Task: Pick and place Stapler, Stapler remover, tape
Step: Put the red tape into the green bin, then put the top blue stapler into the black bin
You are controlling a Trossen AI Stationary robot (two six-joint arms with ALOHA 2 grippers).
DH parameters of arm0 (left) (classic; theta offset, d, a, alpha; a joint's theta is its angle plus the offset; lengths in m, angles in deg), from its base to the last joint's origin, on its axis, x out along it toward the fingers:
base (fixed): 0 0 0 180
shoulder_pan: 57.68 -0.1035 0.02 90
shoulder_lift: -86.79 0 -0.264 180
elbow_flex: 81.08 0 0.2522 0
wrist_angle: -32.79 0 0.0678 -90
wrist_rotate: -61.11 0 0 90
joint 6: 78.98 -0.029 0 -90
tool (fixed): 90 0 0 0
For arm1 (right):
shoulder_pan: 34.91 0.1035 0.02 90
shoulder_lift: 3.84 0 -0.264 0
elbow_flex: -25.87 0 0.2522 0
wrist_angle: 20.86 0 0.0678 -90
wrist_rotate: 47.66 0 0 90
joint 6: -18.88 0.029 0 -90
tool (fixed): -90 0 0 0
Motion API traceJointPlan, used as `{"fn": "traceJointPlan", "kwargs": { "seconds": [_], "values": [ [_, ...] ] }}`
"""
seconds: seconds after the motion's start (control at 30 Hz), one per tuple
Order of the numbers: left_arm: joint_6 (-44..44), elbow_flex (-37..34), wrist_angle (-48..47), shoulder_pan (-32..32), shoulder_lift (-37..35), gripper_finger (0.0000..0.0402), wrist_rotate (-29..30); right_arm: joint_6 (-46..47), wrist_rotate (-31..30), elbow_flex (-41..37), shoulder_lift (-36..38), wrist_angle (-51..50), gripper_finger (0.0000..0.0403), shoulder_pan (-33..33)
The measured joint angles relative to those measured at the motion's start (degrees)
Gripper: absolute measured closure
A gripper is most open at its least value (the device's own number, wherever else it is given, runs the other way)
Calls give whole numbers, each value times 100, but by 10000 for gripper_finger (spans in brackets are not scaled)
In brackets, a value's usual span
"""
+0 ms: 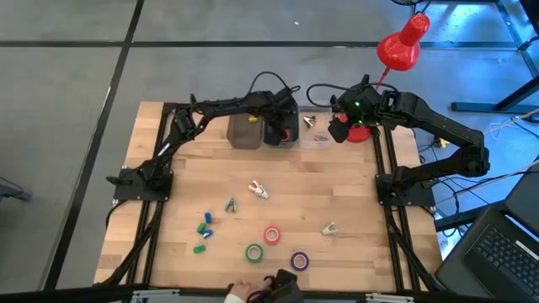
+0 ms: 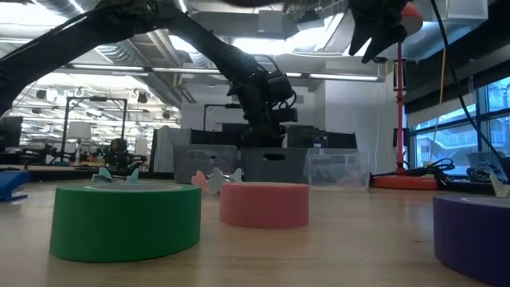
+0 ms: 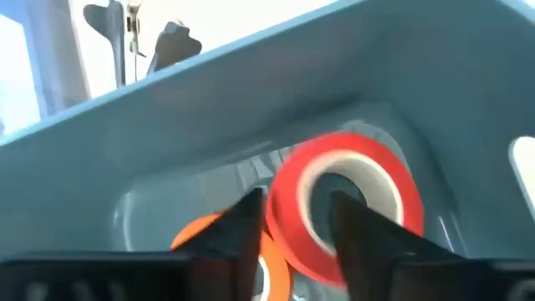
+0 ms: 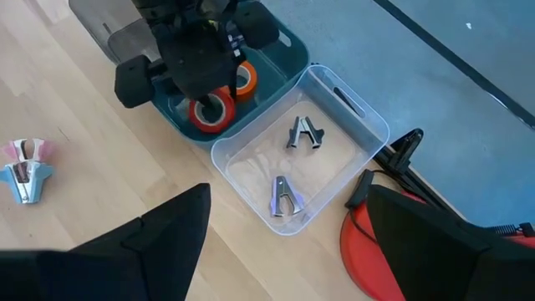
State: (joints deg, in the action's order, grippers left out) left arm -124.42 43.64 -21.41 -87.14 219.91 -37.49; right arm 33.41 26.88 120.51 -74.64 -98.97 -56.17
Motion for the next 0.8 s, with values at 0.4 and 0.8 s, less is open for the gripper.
{"fn": "traceJointPlan", "kwargs": {
  "seconds": [0.4, 0.8],
  "values": [
    [394, 311, -964, 1, -601, 175, 463, -12, 0, 0, 0, -82, 80, 0],
    [2780, 287, -2980, 154, -2574, 176, -1206, 29, 2, -2, 0, -121, 80, 4]
  ]
}}
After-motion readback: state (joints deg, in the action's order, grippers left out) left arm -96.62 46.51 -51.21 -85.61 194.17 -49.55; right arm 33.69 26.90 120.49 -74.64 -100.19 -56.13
